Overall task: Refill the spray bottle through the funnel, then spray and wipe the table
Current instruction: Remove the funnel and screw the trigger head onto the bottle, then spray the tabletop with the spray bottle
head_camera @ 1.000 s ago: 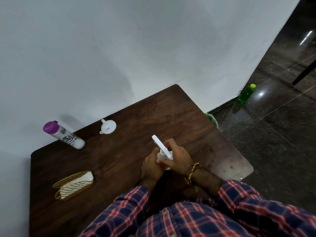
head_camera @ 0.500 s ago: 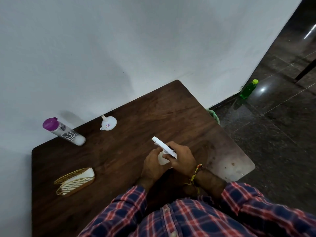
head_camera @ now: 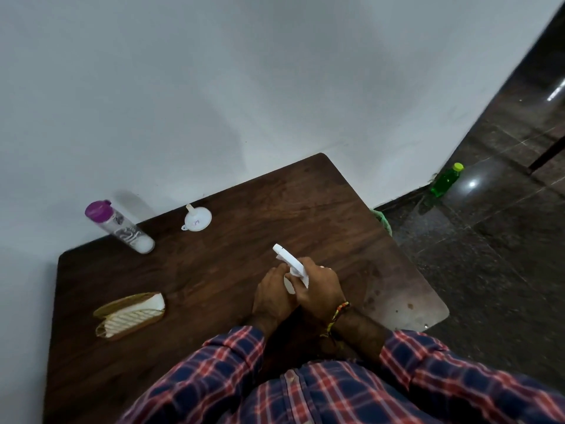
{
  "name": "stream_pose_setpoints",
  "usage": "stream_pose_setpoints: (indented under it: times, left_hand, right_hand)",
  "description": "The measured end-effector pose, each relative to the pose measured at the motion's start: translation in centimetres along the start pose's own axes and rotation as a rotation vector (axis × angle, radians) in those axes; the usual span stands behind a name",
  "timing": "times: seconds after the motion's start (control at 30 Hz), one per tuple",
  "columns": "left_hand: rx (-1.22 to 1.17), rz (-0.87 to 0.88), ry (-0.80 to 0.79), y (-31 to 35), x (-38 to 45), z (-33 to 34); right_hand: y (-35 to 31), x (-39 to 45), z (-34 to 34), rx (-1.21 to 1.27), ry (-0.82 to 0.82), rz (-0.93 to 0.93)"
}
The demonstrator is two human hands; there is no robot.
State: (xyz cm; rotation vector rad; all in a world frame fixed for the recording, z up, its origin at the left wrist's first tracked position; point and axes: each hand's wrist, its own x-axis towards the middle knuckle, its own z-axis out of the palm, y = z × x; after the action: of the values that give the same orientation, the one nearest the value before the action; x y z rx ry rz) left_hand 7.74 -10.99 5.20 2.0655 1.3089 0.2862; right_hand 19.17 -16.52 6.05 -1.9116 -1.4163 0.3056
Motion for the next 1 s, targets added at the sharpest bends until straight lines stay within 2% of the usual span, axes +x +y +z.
stream_pose_setpoints:
  times: [0.17, 0.27, 0.43, 0.63, 0.77, 0.9, 1.0]
  left_hand:
    - [0.001, -0.047, 0.031, 0.1, 0.1, 0.7]
    - [-0.051, -0.048, -0.006, 0.2, 0.3, 0.4]
    - [-0.129, -0.058, -0.055, -0.5, -0.3, -0.3]
    - [-0.141, -0.025, -0.151, -1.9, -1.6, -1.0]
    - [-0.169, -0.055, -0.155, -2.5, -2.2, -2.0]
    - [-0.184, -0.196, -0.197, -3.7, -2.5, -3.1]
    - [-0.131, -0.298, -0.191, -5.4, -3.3, -3.7]
  right_hand:
    - [-1.1, 0.4, 0.5, 0.041, 0.123, 0.108]
    - [-0.3, 1.3, 0.0, 0.054, 0.044, 0.115]
    - [0.5, 0.3, -1.1, 0.375, -0.139, 0.103]
    - [-0.7, 2.8, -0.6, 0.336, -0.258, -0.053]
    - [-0.9, 2.3, 0.7, 0.477, -0.185, -0.074]
    - [-0.8, 2.4, 1.5, 0.507, -0.072, -0.064]
    - [-0.9, 3.1, 1.7, 0.501, -0.058, -0.039]
